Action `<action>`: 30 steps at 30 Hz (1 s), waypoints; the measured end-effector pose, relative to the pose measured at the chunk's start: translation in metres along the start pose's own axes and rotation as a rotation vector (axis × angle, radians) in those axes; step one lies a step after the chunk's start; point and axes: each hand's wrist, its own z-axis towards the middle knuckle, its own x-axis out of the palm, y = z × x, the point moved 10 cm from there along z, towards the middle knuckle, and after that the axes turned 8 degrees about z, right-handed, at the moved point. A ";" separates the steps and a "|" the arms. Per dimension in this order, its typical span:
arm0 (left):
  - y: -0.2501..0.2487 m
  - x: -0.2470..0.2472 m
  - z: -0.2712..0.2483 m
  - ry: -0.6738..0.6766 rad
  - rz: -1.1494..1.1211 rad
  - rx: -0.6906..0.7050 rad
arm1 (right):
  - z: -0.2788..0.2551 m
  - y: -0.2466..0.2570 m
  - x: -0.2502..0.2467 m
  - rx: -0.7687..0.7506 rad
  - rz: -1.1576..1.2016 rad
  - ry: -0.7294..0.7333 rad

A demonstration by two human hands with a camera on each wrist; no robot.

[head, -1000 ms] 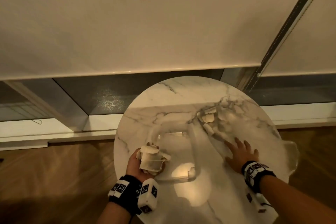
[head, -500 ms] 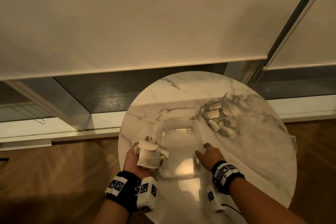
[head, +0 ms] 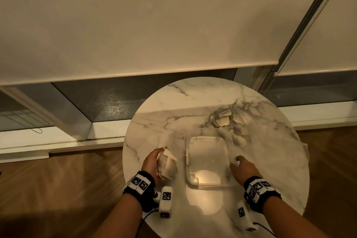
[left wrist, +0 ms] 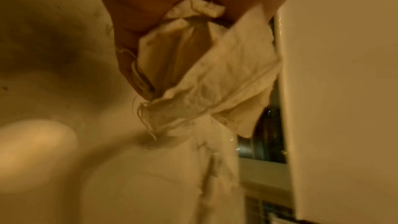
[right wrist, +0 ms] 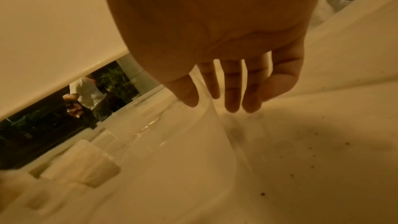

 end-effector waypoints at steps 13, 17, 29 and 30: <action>-0.015 -0.024 0.034 -0.418 0.927 0.338 | -0.026 -0.012 -0.006 -0.022 0.040 -0.089; -0.020 -0.013 -0.002 -0.651 1.188 0.465 | -0.049 0.020 -0.027 -0.162 -0.090 -0.297; 0.020 0.047 -0.004 -0.224 1.050 0.476 | -0.033 0.116 0.095 -0.113 0.277 0.186; 0.021 0.048 -0.003 -0.220 1.062 0.467 | -0.030 0.115 0.097 -0.092 0.276 0.178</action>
